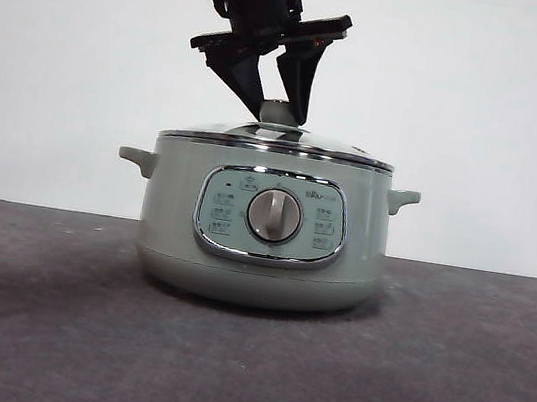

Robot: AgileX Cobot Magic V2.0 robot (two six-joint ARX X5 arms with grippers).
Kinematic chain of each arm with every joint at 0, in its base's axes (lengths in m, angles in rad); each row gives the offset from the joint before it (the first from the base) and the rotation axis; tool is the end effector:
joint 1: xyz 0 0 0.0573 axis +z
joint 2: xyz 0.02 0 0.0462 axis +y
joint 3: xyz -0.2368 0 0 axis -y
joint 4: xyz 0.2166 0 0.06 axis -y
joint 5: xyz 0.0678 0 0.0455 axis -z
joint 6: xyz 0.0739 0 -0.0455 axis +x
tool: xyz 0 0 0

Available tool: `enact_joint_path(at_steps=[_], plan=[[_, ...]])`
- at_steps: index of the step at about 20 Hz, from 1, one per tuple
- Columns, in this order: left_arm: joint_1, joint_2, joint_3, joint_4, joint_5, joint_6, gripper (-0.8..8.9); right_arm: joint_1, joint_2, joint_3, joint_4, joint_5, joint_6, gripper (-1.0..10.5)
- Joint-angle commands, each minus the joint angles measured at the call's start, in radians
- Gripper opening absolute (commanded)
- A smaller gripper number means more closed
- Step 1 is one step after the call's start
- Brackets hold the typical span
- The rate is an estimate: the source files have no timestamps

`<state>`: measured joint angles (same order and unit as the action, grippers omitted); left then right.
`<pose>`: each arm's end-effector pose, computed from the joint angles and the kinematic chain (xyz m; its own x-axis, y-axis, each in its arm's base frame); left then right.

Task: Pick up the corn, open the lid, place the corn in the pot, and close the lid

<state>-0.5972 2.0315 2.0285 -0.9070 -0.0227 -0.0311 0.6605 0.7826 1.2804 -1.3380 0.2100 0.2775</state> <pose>0.3557 -0.2399 0.2631 0.5201 -0.3263 -0.7893 0.5301 0.8479 -0.0012 0.0941 0.0536 0.3223 0.6433 0.2358 -0.7284 -0.3103 0.9500 0.0335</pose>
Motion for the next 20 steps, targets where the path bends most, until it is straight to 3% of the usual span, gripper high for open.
enact_joint_path(at_steps=[1, 12, 13, 15, 16, 20], plan=[[-0.008, 0.047, -0.024, -0.001, 0.002, -0.013, 6.11, -0.001, -0.002, -0.012, 0.005, 0.003, 0.008, -0.1], [-0.009, -0.244, -0.024, -0.001, -0.053, -0.01, 6.2, -0.001, 0.0, -0.012, 0.006, 0.012, 0.01, -0.1], [-0.009, -0.28, -0.024, -0.025, -0.053, -0.005, 5.62, -0.001, 0.0, -0.012, 0.006, 0.026, 0.01, -0.1], [-0.009, -0.367, -0.024, -0.111, -0.048, 0.039, 2.03, -0.001, 0.0, -0.012, 0.006, 0.057, 0.01, -0.1], [-0.01, -0.417, -0.024, -0.172, -0.049, 0.06, -0.32, -0.001, 0.0, -0.012, 0.005, 0.06, 0.01, -0.1], [-0.011, -0.579, -0.024, -0.372, -0.015, 0.023, -0.03, -0.001, 0.0, -0.012, 0.004, 0.06, 0.01, -0.1]])
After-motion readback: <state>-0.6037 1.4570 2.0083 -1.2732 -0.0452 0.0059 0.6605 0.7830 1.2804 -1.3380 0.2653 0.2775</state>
